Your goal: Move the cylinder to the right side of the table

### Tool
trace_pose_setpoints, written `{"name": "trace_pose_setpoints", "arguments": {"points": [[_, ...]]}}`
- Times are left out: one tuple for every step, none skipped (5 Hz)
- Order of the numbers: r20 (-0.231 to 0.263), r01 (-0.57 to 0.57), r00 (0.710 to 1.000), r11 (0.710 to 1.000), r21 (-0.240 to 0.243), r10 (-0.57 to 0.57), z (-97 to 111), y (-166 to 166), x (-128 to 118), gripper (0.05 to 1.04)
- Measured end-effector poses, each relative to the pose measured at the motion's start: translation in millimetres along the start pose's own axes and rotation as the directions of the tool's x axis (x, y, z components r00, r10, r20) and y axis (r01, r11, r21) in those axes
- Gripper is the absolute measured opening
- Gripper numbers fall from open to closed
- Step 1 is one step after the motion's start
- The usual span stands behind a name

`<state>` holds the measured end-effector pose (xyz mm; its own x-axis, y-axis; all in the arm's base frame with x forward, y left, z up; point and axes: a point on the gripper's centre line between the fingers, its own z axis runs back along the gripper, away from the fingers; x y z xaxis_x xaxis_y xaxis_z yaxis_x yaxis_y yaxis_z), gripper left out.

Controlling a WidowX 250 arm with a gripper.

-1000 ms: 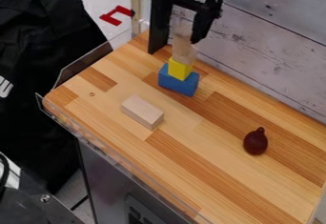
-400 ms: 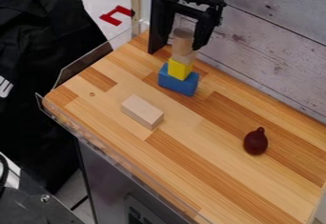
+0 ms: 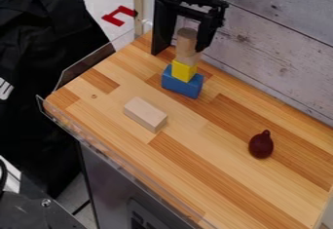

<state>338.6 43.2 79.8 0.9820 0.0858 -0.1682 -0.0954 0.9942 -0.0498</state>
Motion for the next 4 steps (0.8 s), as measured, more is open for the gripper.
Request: {"name": "trace_pose_setpoints", "arguments": {"points": [[0.019, -0.012, 1.000, 1.000, -0.009, 0.012, -4.3, 2.1, 1.9, 0.697], [0.021, -0.032, 0.999, 0.999, -0.015, 0.032, -7.3, 1.8, 1.5, 0.493], [0.019, -0.040, 0.999, 0.999, -0.016, 0.040, -7.5, 1.7, 0.8, 0.492], [0.032, -0.046, 0.998, 0.999, -0.003, 0.047, -2.7, -1.7, -3.3, 0.492]]}}
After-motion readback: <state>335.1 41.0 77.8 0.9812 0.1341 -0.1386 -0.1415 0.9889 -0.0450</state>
